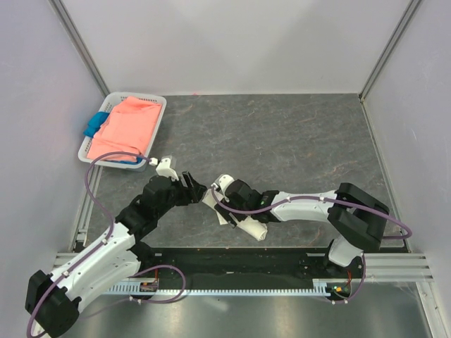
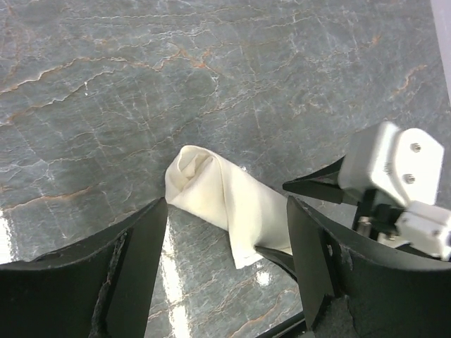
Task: Fold the napkin, place the utensils inside, and roll it up
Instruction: Roll the napkin with the utensil
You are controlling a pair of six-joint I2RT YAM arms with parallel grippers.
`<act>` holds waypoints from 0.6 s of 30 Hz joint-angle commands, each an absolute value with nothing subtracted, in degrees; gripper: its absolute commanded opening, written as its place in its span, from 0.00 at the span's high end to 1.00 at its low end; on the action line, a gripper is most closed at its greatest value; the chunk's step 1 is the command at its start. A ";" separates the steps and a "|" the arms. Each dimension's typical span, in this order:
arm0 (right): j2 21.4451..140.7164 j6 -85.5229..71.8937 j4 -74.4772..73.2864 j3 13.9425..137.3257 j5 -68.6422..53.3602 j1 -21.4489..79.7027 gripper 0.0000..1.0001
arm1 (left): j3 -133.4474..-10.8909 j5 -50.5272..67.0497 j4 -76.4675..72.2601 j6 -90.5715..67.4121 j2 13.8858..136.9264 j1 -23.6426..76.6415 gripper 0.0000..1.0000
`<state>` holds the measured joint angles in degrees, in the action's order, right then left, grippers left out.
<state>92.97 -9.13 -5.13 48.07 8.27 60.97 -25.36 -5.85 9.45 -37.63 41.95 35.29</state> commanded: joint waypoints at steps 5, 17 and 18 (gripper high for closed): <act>95.97 -8.35 -5.01 50.01 10.98 61.00 0.37 | -29.88 -3.96 11.95 -35.16 41.57 34.37 0.24; 101.07 -3.52 -3.34 53.17 4.67 51.34 0.51 | -34.10 -3.16 17.14 -33.22 38.94 33.66 0.23; 102.21 -2.47 -3.43 54.30 3.96 50.46 0.51 | -34.19 -3.16 17.66 -33.22 38.76 33.66 0.23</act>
